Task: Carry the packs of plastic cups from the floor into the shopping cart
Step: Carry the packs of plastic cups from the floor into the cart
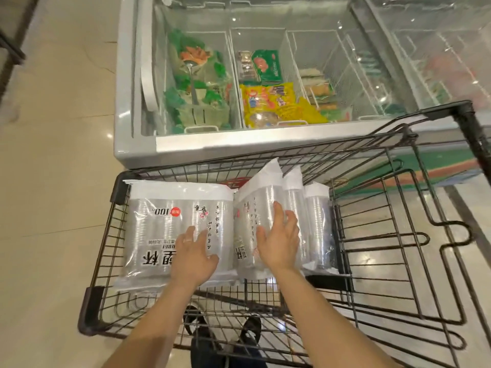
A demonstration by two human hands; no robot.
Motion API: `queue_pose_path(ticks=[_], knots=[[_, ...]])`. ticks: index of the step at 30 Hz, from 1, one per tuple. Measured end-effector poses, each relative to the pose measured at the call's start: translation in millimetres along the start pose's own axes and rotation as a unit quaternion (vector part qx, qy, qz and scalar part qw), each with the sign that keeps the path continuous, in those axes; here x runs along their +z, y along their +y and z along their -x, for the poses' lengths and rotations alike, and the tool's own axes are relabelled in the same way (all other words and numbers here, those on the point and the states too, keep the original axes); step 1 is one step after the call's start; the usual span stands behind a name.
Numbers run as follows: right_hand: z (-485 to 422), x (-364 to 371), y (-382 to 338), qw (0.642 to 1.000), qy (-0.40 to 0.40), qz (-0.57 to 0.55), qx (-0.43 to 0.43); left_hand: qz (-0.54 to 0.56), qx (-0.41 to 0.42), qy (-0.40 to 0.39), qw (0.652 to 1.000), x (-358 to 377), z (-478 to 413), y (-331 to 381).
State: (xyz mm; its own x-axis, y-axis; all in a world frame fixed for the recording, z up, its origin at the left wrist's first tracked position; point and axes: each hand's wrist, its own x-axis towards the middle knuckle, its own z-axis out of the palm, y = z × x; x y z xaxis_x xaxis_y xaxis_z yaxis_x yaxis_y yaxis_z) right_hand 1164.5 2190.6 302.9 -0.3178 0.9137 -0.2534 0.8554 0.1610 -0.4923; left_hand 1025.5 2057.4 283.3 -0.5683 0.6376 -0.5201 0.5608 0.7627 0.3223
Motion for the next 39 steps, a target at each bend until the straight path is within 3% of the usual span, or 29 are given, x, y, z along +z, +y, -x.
queue_pose_path(ticks=[7,10,16,23,31,39], knots=[[6.1,-27.8,-1.2,0.996,-0.086,-0.016,-0.008,0.026,-0.005,-0.031,0.999,-15.2,3.2,8.0],[9.6,-55.3,-16.9,0.996,-0.084,-0.007,-0.030,0.044,0.005,-0.025,0.999,-41.3,10.0,12.7],[23.8,-125.8,-88.3,0.982,-0.042,0.035,-0.182,0.007,0.059,0.083,0.995,-140.4,53.0,33.1],[73.9,-202.3,-205.0,0.938,0.008,0.091,-0.336,-0.039,0.101,0.266,0.958,-280.0,150.4,25.2],[204.3,-230.4,-332.1,0.873,0.054,0.173,-0.452,-0.113,0.036,0.386,0.915,-372.5,288.8,-90.6],[398.8,-150.5,-454.3,0.813,0.018,0.165,-0.558,-0.125,-0.069,0.428,0.893,-389.0,457.3,-286.7]])
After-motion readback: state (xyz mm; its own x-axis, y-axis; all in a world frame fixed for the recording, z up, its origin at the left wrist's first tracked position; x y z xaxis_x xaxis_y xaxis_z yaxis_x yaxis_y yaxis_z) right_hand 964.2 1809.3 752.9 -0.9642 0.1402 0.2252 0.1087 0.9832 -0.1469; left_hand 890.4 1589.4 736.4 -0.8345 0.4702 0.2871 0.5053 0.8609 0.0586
